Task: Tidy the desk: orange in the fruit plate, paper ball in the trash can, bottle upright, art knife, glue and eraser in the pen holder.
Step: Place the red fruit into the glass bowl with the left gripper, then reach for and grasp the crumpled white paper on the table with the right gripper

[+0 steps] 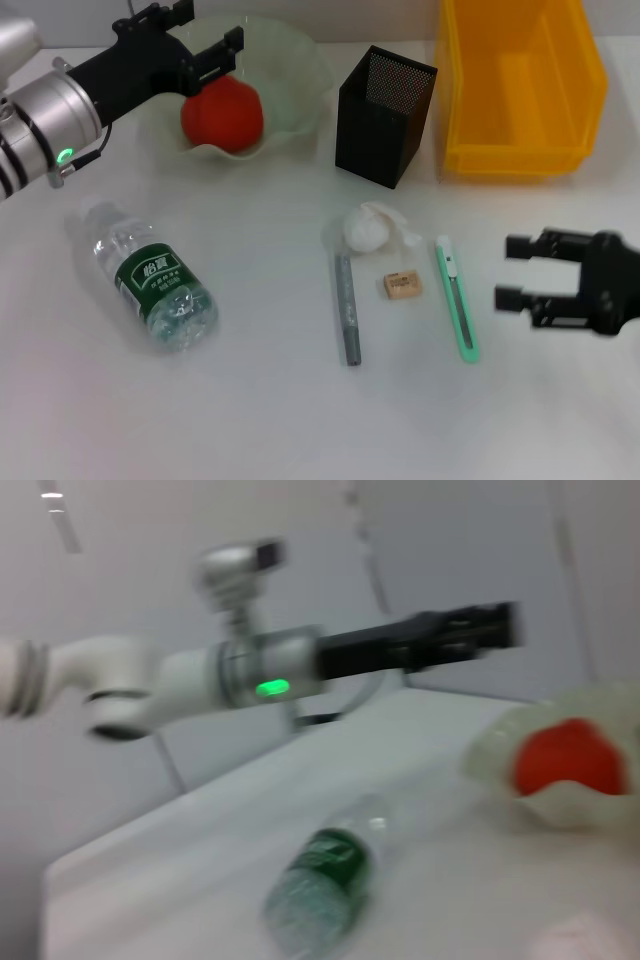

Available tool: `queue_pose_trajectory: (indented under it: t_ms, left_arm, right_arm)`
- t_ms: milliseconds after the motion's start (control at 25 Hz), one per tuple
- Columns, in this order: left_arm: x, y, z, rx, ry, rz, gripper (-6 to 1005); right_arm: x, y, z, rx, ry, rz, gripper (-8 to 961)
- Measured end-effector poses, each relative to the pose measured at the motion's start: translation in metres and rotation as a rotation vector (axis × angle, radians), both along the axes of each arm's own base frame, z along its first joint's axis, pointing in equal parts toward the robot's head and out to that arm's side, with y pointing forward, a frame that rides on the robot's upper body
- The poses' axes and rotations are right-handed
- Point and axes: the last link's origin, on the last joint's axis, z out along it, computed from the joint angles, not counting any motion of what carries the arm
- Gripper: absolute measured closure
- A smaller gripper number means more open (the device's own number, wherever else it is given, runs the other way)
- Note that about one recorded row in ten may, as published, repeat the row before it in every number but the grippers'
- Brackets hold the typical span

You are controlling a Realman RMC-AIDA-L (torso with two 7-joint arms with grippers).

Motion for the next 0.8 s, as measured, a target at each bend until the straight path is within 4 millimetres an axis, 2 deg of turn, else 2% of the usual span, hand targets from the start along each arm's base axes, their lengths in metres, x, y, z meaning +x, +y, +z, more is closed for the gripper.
queue_pose_trajectory:
  t_ms: [40, 160, 200, 240, 320, 400, 440, 480, 560, 600, 640, 800]
  left_arm:
    - [0.0, 0.0, 0.0, 0.0, 0.0, 0.0, 468]
    - [-0.005, -0.032, 0.0, -0.081, -0.036, -0.087, 322]
    - [-0.013, -0.057, -0.003, -0.128, -0.052, -0.129, 288]
    - [-0.013, -0.057, -0.003, -0.128, -0.052, -0.129, 253]
    - [-0.024, -0.083, -0.007, -0.163, -0.057, -0.15, 184]
    - [-0.039, -0.116, -0.013, -0.187, -0.064, -0.163, 150]
    - [-0.039, -0.116, -0.013, -0.187, -0.064, -0.163, 150]
    - [-0.044, -0.127, -0.014, -0.187, -0.069, -0.16, 150]
    - [-0.047, -0.131, -0.015, -0.188, -0.072, -0.154, 151]
    - [-0.053, -0.14, -0.016, -0.195, -0.082, -0.138, 151]
    - [-0.053, -0.14, -0.016, -0.196, -0.083, -0.137, 151]
    - [-0.054, -0.143, -0.016, -0.2, -0.086, -0.131, 151]
  right_arm:
    - [0.0, 0.0, 0.0, 0.0, 0.0, 0.0, 187]
    - [-0.023, 0.022, 0.027, -0.013, -0.05, -0.085, 187]
    - [-0.043, 0.037, 0.035, -0.034, -0.111, -0.107, 187]
    - [-0.043, 0.037, 0.035, -0.034, -0.111, -0.107, 187]
    - [-0.064, 0.053, 0.035, -0.062, -0.198, -0.145, 187]
    - [-0.088, 0.076, 0.021, -0.095, -0.321, -0.231, 187]
    - [-0.088, 0.076, 0.021, -0.095, -0.321, -0.231, 189]
    - [-0.097, 0.083, 0.012, -0.11, -0.361, -0.26, 190]
    - [-0.112, 0.092, -0.004, -0.131, -0.428, -0.279, 193]
    - [-0.126, 0.1, -0.02, -0.138, -0.492, -0.283, 195]
    - [-0.126, 0.1, -0.02, -0.138, -0.492, -0.283, 197]
    - [-0.142, 0.109, -0.054, -0.145, -0.603, -0.275, 204]
